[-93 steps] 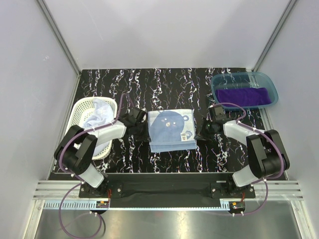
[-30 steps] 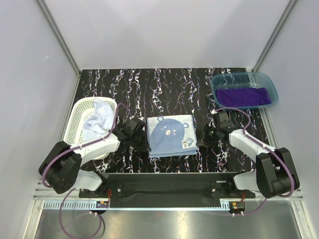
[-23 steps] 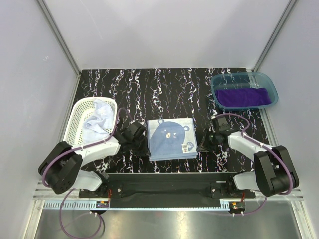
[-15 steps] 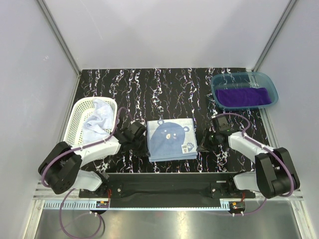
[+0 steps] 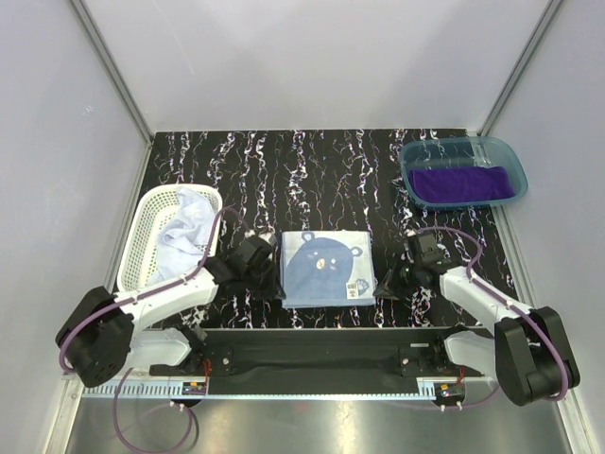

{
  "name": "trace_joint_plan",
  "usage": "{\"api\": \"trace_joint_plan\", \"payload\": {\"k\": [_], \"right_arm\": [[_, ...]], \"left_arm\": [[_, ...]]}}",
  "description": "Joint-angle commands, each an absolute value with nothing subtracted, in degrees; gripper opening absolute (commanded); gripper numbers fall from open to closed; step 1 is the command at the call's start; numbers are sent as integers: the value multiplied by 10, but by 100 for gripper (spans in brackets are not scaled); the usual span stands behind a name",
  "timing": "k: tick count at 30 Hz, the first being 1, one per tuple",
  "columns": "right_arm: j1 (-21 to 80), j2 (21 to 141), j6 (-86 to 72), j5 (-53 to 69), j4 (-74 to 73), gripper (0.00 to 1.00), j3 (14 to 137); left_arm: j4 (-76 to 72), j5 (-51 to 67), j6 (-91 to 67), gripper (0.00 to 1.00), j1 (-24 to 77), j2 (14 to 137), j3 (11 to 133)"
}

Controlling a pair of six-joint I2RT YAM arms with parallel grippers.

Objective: Fold and stack the towels
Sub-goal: Fold the towel

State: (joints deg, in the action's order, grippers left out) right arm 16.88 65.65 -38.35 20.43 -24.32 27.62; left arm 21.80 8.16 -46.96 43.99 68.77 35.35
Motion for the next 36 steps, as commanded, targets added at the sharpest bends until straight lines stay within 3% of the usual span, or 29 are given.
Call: {"api": "trace_joint_plan", "payload": {"k": [1, 10, 12, 13, 16, 18, 22, 27, 31, 36], "right_arm": [[174, 652, -410, 210, -208, 0, 255], [175, 652, -413, 213, -199, 0, 248], [174, 652, -413, 214, -203, 5, 250], [175, 647, -411, 208, -209, 14, 253], [175, 628, -410, 199, -242, 25, 268], [176, 611, -412, 194, -254, 27, 279], [175, 606, -414, 200, -252, 26, 302], [182, 642, -417, 237, -210, 15, 307], [192, 661, -418, 243, -179, 15, 286], [198, 664, -442, 227, -144, 14, 230]], "left_arm": [[178, 77, -489, 0, 442, 694, 304], [184, 66, -472, 0, 442, 714, 304], [192, 69, -470, 14, 443, 713, 307], [199, 69, -467, 22, 442, 709, 310], [245, 45, -453, 37, 441, 685, 337], [293, 19, -429, 46, 440, 675, 382], [321, -18, -376, 47, 402, 698, 462], [256, 54, -311, 45, 344, 797, 531], [212, 113, -300, 40, 315, 884, 584], [203, 104, -315, 39, 282, 990, 627]]}}
